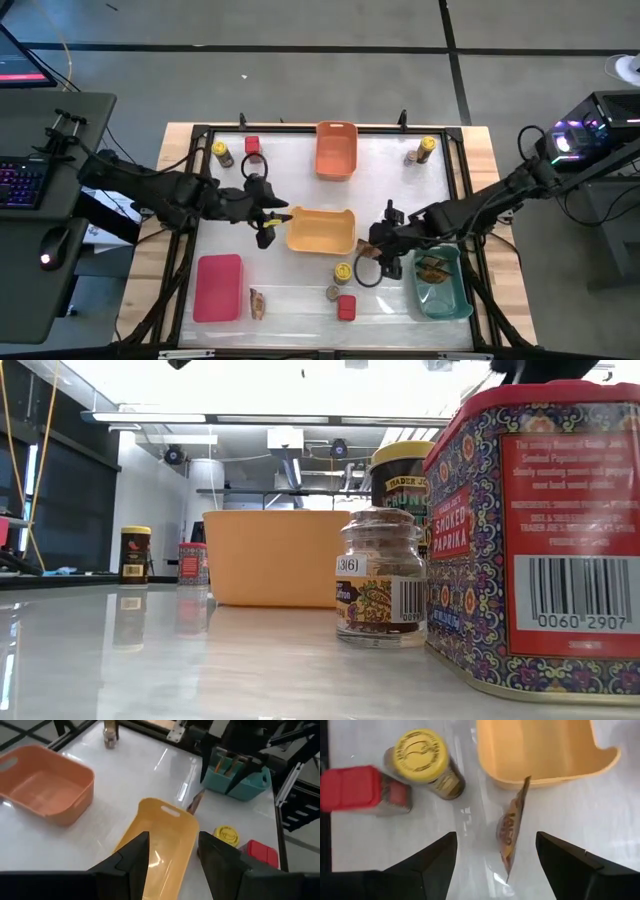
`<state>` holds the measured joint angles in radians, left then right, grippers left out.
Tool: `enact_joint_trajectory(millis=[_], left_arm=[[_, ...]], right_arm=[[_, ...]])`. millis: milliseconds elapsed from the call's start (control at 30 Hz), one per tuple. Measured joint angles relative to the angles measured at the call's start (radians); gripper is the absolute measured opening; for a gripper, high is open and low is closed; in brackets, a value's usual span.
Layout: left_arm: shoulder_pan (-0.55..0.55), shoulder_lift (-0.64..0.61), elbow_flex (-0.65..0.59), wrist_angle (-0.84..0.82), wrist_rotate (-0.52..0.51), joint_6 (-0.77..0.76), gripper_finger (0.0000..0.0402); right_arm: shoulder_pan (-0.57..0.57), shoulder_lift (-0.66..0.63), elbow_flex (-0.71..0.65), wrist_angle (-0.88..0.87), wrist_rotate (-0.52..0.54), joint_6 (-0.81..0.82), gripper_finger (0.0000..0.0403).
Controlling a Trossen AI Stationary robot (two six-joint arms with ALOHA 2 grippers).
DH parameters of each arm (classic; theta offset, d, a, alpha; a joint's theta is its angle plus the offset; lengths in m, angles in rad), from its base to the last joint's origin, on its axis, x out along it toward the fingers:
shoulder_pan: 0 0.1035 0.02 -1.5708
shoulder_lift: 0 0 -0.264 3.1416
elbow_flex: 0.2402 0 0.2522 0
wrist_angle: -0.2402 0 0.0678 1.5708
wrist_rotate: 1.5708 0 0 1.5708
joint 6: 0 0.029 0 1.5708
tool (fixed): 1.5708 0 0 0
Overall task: Sort spices by type
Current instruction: Put the top orange seasoning bag into the blue bin
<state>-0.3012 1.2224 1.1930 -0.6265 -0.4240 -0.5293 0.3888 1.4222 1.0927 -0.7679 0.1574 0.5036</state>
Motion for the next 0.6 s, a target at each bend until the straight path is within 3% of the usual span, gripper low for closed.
enact_joint_trajectory(millis=[600], left_arm=[[-0.016, 0.005, -0.053, 0.005, -0.011, -0.011, 0.0159]], right_arm=[[-0.058, 0.13, 0.0, -0.017, 0.038, 0.12, 0.0266]])
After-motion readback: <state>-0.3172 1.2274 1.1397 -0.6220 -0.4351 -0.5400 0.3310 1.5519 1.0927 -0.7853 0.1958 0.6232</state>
